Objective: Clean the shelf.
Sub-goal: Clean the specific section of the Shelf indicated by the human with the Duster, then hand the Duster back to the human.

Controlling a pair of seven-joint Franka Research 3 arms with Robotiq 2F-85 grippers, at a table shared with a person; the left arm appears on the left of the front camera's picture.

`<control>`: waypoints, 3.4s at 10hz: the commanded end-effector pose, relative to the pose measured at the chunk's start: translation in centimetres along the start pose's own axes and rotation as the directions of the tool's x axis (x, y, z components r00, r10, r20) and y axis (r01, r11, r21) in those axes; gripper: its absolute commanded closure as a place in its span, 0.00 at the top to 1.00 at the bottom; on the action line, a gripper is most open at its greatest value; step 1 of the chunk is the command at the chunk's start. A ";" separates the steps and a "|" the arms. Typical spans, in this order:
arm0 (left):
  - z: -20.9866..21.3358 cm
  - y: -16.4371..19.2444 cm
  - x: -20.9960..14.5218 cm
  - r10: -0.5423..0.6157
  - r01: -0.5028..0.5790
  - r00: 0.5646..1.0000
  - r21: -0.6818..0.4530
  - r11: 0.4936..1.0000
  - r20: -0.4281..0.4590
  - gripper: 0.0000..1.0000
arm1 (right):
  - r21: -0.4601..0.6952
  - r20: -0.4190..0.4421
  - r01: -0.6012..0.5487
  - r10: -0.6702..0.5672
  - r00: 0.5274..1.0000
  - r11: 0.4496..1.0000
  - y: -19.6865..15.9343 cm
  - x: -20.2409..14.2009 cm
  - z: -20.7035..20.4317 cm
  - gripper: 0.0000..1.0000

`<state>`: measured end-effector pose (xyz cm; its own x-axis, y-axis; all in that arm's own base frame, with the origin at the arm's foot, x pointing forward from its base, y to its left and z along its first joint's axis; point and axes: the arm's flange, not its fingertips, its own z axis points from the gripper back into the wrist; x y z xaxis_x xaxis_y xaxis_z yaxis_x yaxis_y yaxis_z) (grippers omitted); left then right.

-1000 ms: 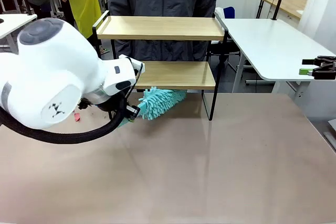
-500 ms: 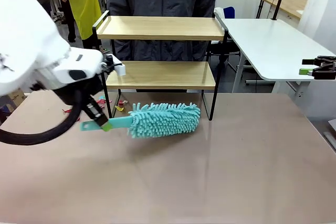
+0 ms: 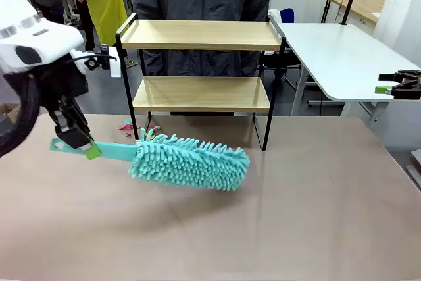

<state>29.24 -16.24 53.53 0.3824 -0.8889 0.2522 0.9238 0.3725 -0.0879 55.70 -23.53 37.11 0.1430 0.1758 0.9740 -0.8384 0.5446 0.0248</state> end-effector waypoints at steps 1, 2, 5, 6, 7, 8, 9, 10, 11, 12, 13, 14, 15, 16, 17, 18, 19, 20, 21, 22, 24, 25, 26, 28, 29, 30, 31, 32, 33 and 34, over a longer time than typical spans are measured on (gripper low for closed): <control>1.4 1.3 -0.5 -0.086 0.086 0.995 -0.003 0.996 -0.041 0.13 | 0.001 -0.001 -0.014 0.014 1.000 1.000 0.0 0.2 0.0 1.00; 2.1 0.7 -0.9 -0.106 0.108 0.992 0.016 0.994 -0.073 0.13 | 0.001 -0.001 -0.014 0.014 1.000 1.000 0.0 0.2 0.0 1.00; 1.3 0.3 -0.4 -0.065 0.065 0.997 -0.003 0.998 -0.046 0.13 | 0.001 -0.001 -0.014 0.014 1.000 1.000 0.0 0.2 0.0 1.00; 1.3 0.3 -0.4 -0.065 0.065 0.997 -0.003 0.998 -0.046 0.13 | 0.001 -0.001 -0.014 0.014 1.000 1.000 0.0 0.2 0.0 1.00; 1.3 0.3 -0.4 -0.065 0.065 0.997 -0.003 0.998 -0.046 0.13 | 0.001 -0.001 -0.014 0.014 1.000 1.000 0.0 0.2 0.0 1.00; 1.3 0.3 -0.4 -0.065 0.065 0.997 -0.003 0.998 -0.046 0.13 | 0.001 -0.001 -0.014 0.014 1.000 1.000 0.0 0.2 0.0 1.00; 1.3 0.3 -0.4 -0.065 0.065 0.997 -0.003 0.998 -0.046 0.13 | 0.001 -0.001 -0.014 0.014 1.000 1.000 0.0 0.2 0.0 1.00; 1.3 0.3 -0.4 -0.065 0.065 0.997 -0.003 0.998 -0.046 0.13 | 0.001 -0.001 -0.014 0.014 1.000 1.000 0.0 0.2 0.0 1.00; 1.3 0.3 -0.4 -0.065 0.065 0.997 -0.003 0.998 -0.046 0.13 | 0.001 -0.001 -0.014 0.014 1.000 1.000 0.0 0.2 0.0 1.00; 1.3 0.3 -0.4 -0.065 0.065 0.997 -0.003 0.998 -0.046 0.13 | 0.001 -0.001 -0.014 0.014 1.000 1.000 0.0 0.2 0.0 1.00; 1.3 0.3 -0.4 -0.065 0.065 0.997 -0.003 0.998 -0.046 0.13 | 0.001 -0.001 -0.014 0.014 1.000 1.000 0.0 0.2 0.0 1.00; 1.3 0.3 -0.4 -0.065 0.065 0.997 -0.003 0.998 -0.046 0.13 | 0.001 -0.001 -0.014 0.014 1.000 1.000 0.0 0.2 0.0 1.00; 1.3 0.3 -0.4 -0.065 0.065 0.997 -0.003 0.998 -0.046 0.13 | 0.001 -0.001 -0.014 0.014 1.000 1.000 0.0 0.2 0.0 1.00; 1.3 0.3 -0.4 -0.065 0.065 0.997 -0.003 0.998 -0.046 0.13 | 0.001 -0.001 -0.014 0.014 1.000 1.000 0.0 0.2 0.0 1.00; 1.3 0.3 -0.4 -0.065 0.065 0.997 -0.003 0.998 -0.046 0.13 | 0.001 -0.001 -0.014 0.014 1.000 1.000 0.0 0.2 0.0 1.00; 1.3 0.3 -0.4 -0.065 0.065 0.997 -0.003 0.998 -0.046 0.13 | 0.001 -0.001 -0.014 0.014 1.000 1.000 0.0 0.2 0.0 1.00; 1.3 0.3 -0.4 -0.065 0.065 0.997 -0.003 0.998 -0.046 0.13 | 0.001 -0.001 -0.014 0.014 1.000 1.000 0.0 0.2 0.0 1.00; 1.3 0.5 -0.4 -0.065 0.065 0.996 -0.001 0.998 -0.059 0.13 | 0.000 0.000 0.000 0.000 1.000 1.000 0.0 0.0 0.0 1.00; 1.5 1.1 -0.4 -0.049 0.049 0.999 0.019 0.999 0.016 0.13 | 0.080 0.012 -0.036 0.036 0.999 0.996 0.8 2.5 0.4 1.00; 1.6 1.5 -0.4 -0.073 0.072 0.994 0.021 0.997 0.081 0.13 | 0.171 -0.009 -0.067 0.070 0.998 0.983 1.7 5.7 0.0 1.00; 1.0 2.1 -1.0 -0.105 0.106 0.973 0.007 0.994 0.208 0.13 | 0.330 -0.029 -0.083 0.098 0.995 0.940 3.5 10.2 -1.7 1.00; 0.5 2.3 -1.2 -0.108 0.112 0.964 -0.003 0.994 0.243 0.13 | 0.407 -0.017 -0.051 0.064 0.998 0.912 4.6 11.7 -2.7 1.00; -0.4 2.6 -1.4 -0.121 0.133 0.949 -0.021 0.991 0.291 0.13 | 0.480 -0.025 0.009 0.004 1.000 0.877 6.6 13.0 -4.1 1.00; -2.3 3.5 -1.7 -0.136 0.164 0.911 -0.041 0.986 0.389 0.13 | 0.534 -0.048 0.048 -0.026 0.999 0.844 11.5 14.5 -7.5 1.00; -2.9 3.8 -2.0 -0.138 0.166 0.896 -0.029 0.986 0.421 0.13 | 0.579 -0.032 0.045 -0.033 0.999 0.814 14.1 14.5 -9.0 1.00; -3.4 4.3 -2.3 -0.146 0.171 0.885 -0.016 0.985 0.442 0.13 | 0.596 -0.038 0.044 -0.026 0.999 0.802 16.5 14.1 -10.3 1.00; -4.1 5.0 -2.5 -0.147 0.173 0.882 -0.018 0.985 0.447 0.13 | 0.606 -0.046 0.053 -0.031 0.998 0.794 18.7 12.9 -11.5 1.00; -4.4 5.5 -2.6 -0.162 0.182 0.877 0.000 0.983 0.452 0.13 | 0.561 -0.037 0.048 -0.034 0.999 0.827 19.9 11.5 -12.4 1.00; -4.0 5.7 -2.5 -0.129 0.143 0.886 0.002 0.990 0.446 0.13 | 0.585 -0.024 0.091 -0.095 0.995 0.806 19.4 10.7 -12.1 1.00; -3.5 5.0 -2.3 -0.136 0.155 0.901 -0.013 0.988 0.411 0.13 | 0.615 -0.031 0.058 -0.050 0.998 0.786 18.4 12.5 -12.4 1.00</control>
<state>33.58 -12.99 48.68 0.2211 -0.7423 0.6326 0.9693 0.2390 -0.0584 47.54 -0.57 45.25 0.2325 0.1685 0.9579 -0.9682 -0.0533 0.2444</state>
